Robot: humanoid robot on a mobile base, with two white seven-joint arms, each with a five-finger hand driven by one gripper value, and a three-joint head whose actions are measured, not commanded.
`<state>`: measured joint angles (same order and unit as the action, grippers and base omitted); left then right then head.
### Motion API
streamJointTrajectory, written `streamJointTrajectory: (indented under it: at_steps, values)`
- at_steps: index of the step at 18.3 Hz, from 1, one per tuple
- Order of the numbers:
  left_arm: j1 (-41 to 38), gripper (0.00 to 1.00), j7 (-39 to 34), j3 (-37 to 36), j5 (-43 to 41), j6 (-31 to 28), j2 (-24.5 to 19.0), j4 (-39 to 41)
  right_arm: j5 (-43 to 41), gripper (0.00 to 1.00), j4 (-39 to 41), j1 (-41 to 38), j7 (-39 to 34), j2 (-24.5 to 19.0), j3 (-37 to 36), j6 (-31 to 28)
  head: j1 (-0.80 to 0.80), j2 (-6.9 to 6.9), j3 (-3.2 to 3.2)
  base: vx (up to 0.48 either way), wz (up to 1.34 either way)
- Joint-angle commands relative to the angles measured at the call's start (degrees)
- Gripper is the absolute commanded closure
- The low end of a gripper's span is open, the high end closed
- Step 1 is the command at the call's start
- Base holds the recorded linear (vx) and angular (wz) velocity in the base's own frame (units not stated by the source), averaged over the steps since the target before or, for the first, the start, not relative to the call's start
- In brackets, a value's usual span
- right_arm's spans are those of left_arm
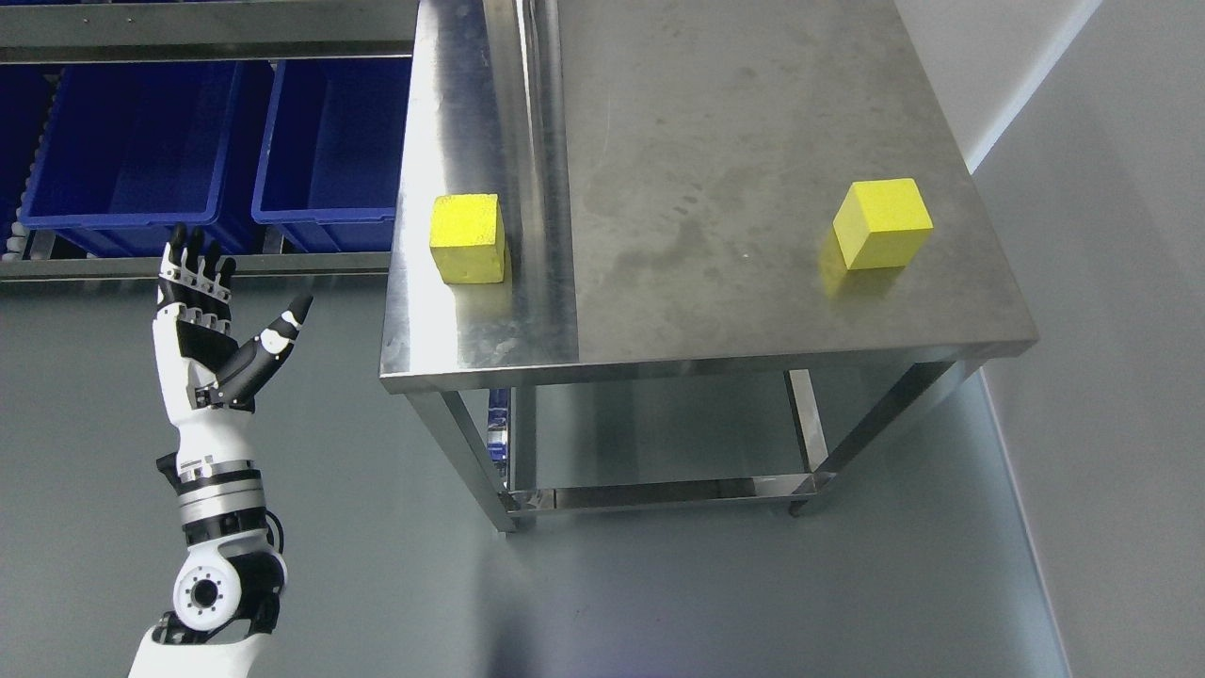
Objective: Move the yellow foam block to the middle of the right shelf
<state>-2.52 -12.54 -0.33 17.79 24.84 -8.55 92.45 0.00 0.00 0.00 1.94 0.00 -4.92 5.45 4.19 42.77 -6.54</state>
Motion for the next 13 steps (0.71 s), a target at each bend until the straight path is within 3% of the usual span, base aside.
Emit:
streamJointTrajectory:
  at_steps: [1,11,13]
  values:
    - [-0.30,0.01,0.06,1.21,0.05,0.03,0.46,-1.31,0.18,0.00,1.00,-0.09,-0.01,1.00,0.00,0.00,0.00,0.00,0.00,0.000,0.00]
    - [0.84,0.01,0.06,1.03,0.05,-0.14,0.99,-1.22,0.18,0.00,1.00,-0.09,-0.01,1.00,0.00,0.08,0.00,0.00,0.00,0.000,0.00]
    - [3.90,0.01,0.06,0.94,0.40,-3.90,1.52,-0.79,0.18,0.00,1.00,-0.09,-0.01,1.00,0.00,0.00,0.00,0.00,0.00,0.000,0.00]
